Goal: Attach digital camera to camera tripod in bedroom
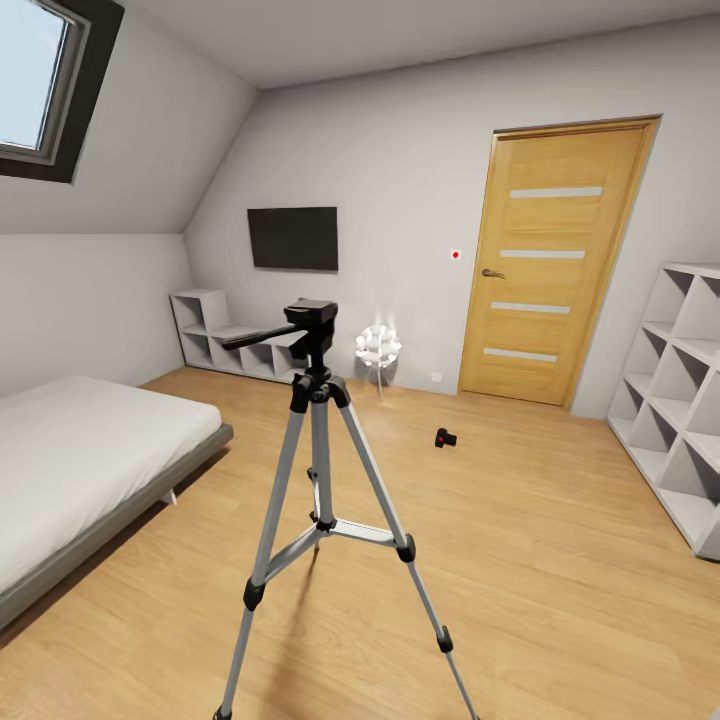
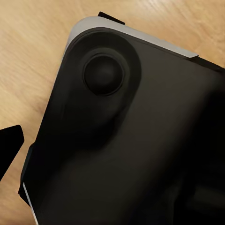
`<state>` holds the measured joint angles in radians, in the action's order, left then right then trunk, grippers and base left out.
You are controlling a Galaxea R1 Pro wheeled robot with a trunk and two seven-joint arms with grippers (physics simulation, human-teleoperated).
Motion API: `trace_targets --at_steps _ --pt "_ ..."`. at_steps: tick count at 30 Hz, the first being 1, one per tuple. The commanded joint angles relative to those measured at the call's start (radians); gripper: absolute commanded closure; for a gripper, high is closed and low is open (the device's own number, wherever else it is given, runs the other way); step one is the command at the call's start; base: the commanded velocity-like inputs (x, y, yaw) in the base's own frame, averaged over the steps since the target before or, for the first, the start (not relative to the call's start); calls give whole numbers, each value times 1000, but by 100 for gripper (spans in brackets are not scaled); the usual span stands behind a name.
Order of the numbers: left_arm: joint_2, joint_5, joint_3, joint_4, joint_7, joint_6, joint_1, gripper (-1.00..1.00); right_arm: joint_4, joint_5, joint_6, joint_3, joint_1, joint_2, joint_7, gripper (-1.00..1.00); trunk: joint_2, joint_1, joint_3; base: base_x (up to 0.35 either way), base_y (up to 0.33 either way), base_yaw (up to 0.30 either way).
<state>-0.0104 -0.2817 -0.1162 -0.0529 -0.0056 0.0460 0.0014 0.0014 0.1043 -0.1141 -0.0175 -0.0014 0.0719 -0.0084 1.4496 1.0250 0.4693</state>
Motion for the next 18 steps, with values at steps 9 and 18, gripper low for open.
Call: trace_targets --at_steps 9,18 --pt "0 -1 -7 -1 -1 2 0 -100 0 9 -2 -1 0 0 -1 -100 0 0 1 73 -1 0" --pt "0 -1 -8 -1 -1 2 0 -100 0 9 -2 -1 0 0 -1 -100 0 0 1 118 0 0"
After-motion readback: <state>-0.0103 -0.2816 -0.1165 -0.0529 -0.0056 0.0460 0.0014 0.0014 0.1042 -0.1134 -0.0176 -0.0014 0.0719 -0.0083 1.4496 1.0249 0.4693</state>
